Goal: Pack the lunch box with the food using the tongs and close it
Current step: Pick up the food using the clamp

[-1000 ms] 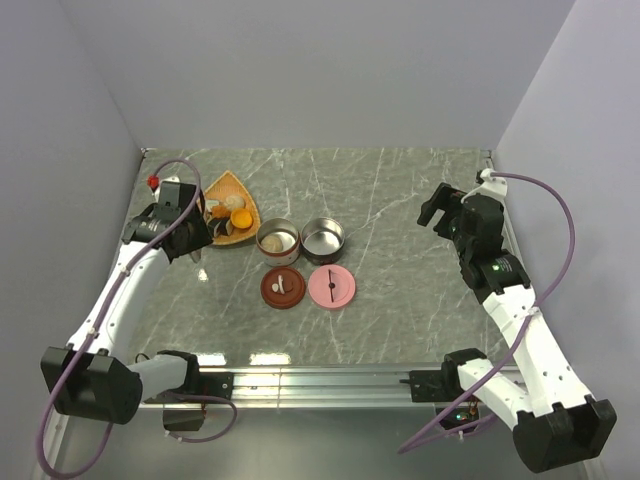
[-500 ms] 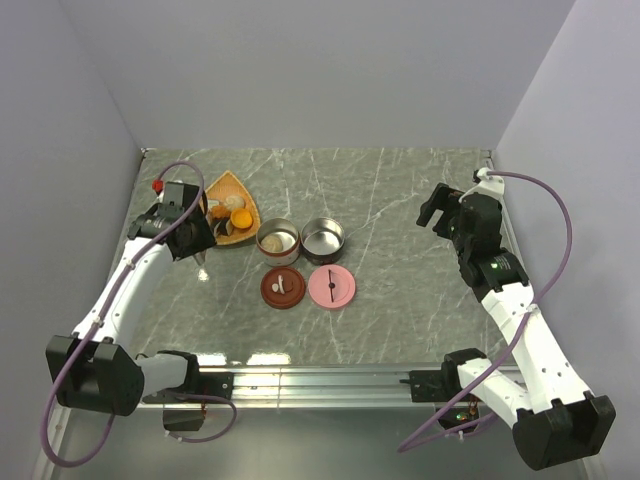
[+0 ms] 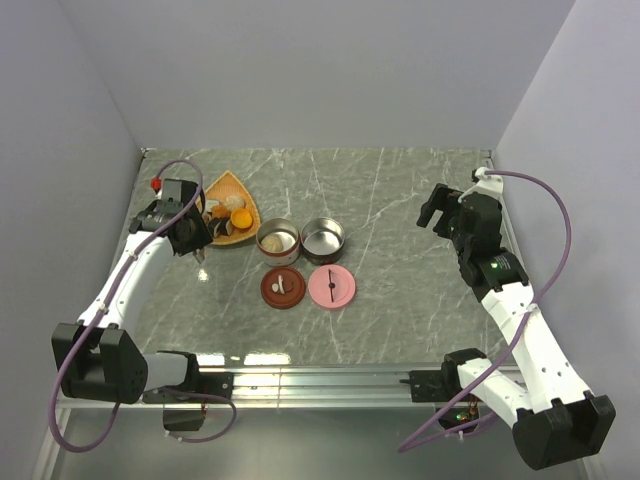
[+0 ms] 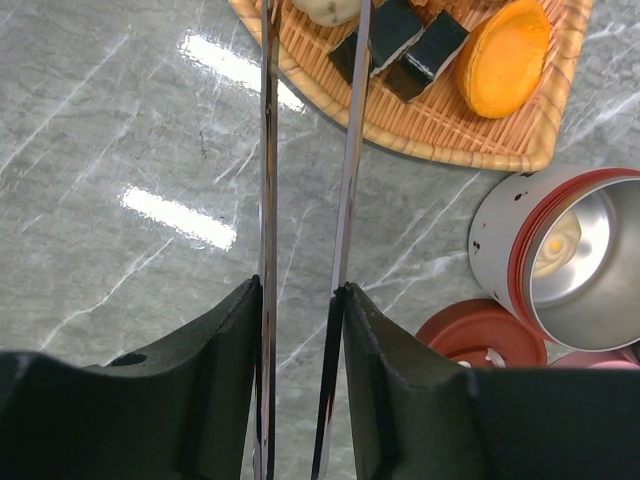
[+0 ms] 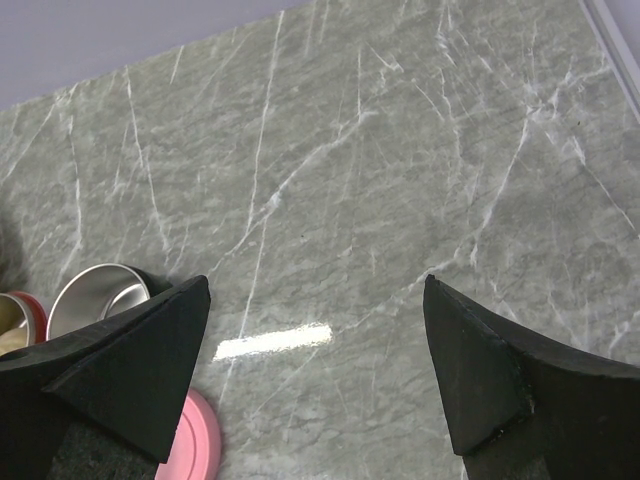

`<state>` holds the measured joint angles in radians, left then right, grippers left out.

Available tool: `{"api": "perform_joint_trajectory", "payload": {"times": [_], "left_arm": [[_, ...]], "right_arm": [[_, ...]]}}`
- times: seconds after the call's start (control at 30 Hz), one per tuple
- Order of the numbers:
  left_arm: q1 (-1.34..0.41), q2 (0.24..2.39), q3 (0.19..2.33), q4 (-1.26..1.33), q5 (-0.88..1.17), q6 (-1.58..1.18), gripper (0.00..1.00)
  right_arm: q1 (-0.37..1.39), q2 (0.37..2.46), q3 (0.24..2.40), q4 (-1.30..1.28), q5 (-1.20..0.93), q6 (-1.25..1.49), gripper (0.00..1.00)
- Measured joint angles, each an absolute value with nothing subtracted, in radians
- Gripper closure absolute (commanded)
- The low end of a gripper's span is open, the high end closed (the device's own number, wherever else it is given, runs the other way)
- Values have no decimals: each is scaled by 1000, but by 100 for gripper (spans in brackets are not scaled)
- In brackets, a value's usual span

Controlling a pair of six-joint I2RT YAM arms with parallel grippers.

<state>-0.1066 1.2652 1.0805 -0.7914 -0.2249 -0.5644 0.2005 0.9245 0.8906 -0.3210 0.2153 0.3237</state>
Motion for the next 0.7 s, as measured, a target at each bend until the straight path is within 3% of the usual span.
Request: {"api": "perform_joint_trajectory", "payload": {"times": [0.7], "left_arm": [[-103,1183,1176,-887,-154,-557,66]], "right_arm": [[200,955,900,-307,215,318,6]]}}
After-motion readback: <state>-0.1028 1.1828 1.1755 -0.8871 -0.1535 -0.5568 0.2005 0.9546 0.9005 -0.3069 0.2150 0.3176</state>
